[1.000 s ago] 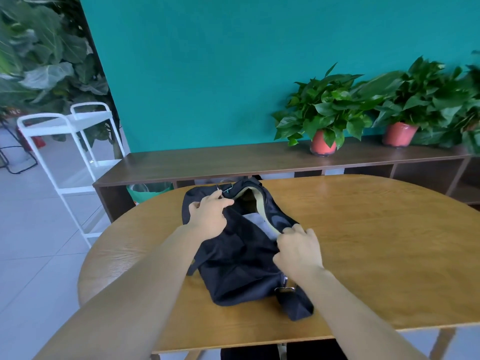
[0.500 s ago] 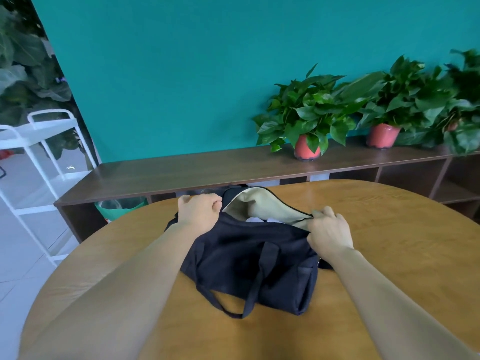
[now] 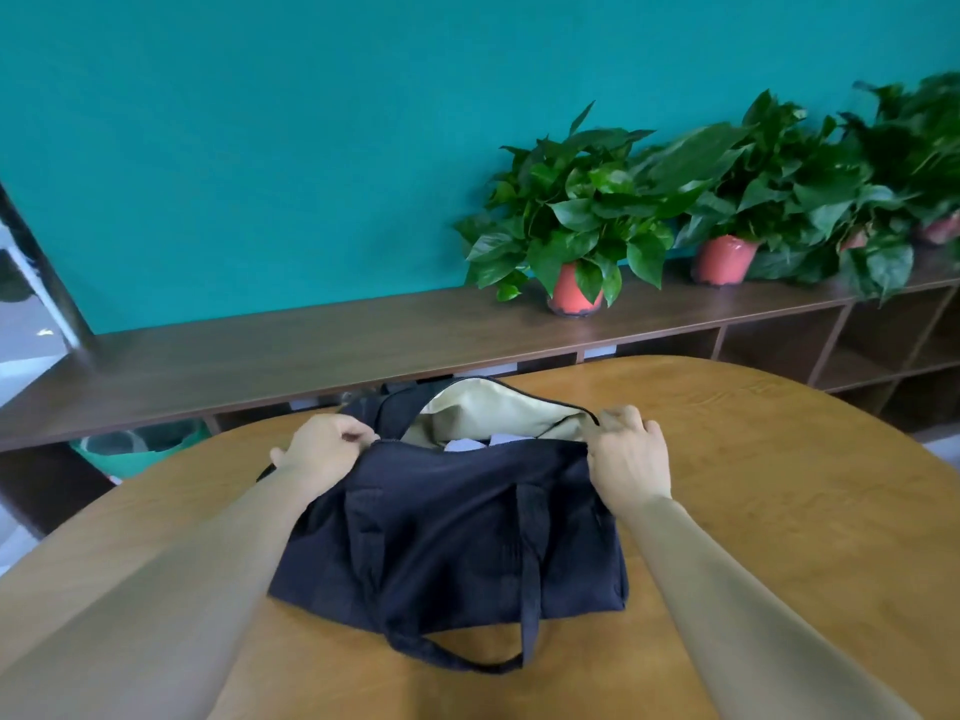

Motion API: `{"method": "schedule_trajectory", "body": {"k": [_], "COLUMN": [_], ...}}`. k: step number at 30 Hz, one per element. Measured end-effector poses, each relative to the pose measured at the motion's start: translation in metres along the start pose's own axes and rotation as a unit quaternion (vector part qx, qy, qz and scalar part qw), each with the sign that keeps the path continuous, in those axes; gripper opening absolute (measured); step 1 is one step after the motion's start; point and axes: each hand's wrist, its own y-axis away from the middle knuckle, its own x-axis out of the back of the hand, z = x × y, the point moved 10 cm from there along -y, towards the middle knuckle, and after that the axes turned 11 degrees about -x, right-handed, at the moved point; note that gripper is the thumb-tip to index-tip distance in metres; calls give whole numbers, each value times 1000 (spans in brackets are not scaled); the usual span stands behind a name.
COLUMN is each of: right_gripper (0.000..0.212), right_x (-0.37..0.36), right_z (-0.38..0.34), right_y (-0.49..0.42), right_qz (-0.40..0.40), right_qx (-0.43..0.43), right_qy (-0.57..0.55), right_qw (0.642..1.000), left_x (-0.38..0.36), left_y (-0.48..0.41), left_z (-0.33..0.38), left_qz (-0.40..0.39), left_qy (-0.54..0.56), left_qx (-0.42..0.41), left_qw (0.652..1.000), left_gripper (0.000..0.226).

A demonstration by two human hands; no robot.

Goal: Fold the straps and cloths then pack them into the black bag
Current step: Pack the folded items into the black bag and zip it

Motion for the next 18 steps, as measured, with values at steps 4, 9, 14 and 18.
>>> {"method": "schedule_trajectory", "body": {"k": [4,9,14,18], "right_gripper": [30,28,26,19], "right_x": [-6,-11,-14,-16], "right_z": [-2,-4,-5,-5], "right_y": [-9,-16,-18,-19], "right_qz": [11,33,54,41], "right_qx": [3,7,18,18], "right_qy": [-11,-20,-45,-37], "right_qw": [1000,999,997,998], "left_x": [-14,-28,-20,-7], "left_y": [-2,-9,-15,-13], "left_z": [2,-1,-6,-2], "left_qz": [-31,-62,-24,11], "left_qy": [-80,-131,-119,-148], "left_qx": [-2,18,37,16], "left_qw": [996,989,992,989], "left_gripper": [16,29,21,8]}}
